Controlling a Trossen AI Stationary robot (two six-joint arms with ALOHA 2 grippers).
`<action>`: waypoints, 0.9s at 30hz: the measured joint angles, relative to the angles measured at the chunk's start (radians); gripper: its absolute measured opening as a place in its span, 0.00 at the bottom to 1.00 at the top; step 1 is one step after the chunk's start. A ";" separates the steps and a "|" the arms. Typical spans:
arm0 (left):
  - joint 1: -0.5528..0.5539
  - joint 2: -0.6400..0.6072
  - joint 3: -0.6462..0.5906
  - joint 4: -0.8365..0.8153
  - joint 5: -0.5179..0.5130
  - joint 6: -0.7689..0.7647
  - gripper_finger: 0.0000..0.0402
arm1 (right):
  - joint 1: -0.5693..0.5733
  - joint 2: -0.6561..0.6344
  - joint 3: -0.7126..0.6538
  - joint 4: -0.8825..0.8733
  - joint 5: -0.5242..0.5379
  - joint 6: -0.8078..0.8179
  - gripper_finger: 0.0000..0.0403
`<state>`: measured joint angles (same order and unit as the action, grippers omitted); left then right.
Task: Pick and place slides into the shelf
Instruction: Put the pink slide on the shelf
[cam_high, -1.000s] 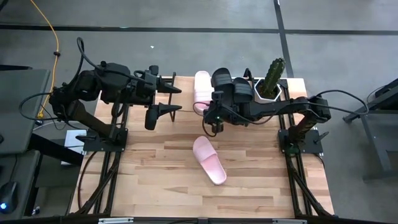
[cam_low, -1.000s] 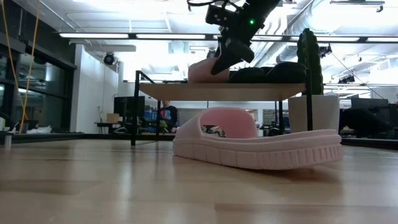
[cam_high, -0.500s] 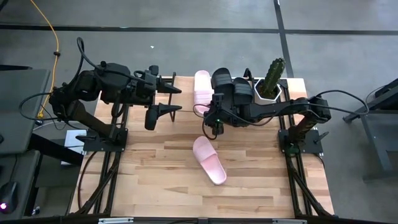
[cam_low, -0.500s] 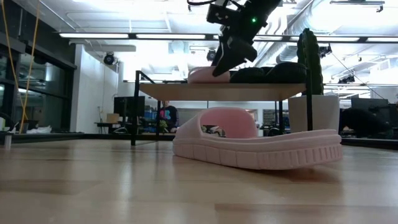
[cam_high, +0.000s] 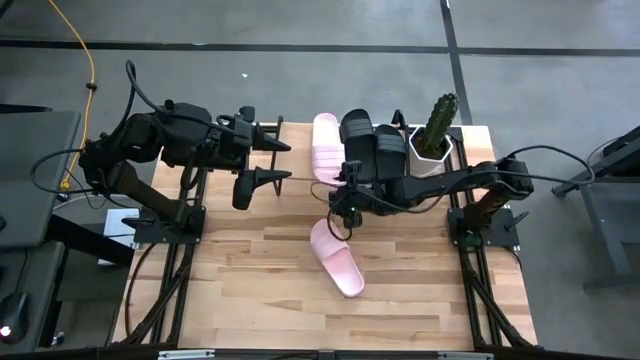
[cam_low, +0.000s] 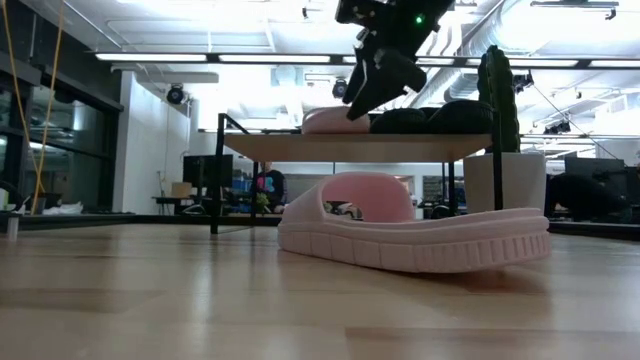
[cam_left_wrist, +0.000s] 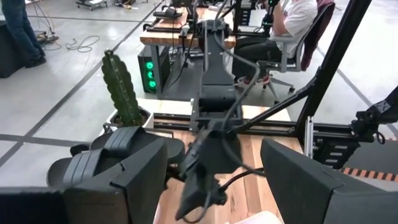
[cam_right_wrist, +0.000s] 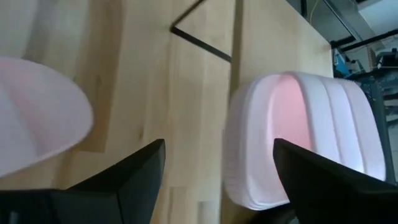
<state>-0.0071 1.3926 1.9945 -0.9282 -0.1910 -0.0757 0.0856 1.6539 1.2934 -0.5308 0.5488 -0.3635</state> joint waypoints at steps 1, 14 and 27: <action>0.000 0.000 0.000 -0.004 0.000 0.000 0.62 | 0.009 0.000 0.000 0.000 0.000 0.008 0.72; 0.000 0.000 0.000 -0.006 -0.004 0.000 0.62 | 0.195 0.000 0.000 0.036 0.002 0.029 0.72; 0.000 0.000 0.000 -0.006 -0.004 -0.001 0.62 | 0.382 0.000 0.000 0.089 0.086 0.050 0.72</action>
<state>-0.0068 1.3926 1.9945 -0.9342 -0.1947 -0.0770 0.4678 1.6539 1.2938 -0.4418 0.6343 -0.3131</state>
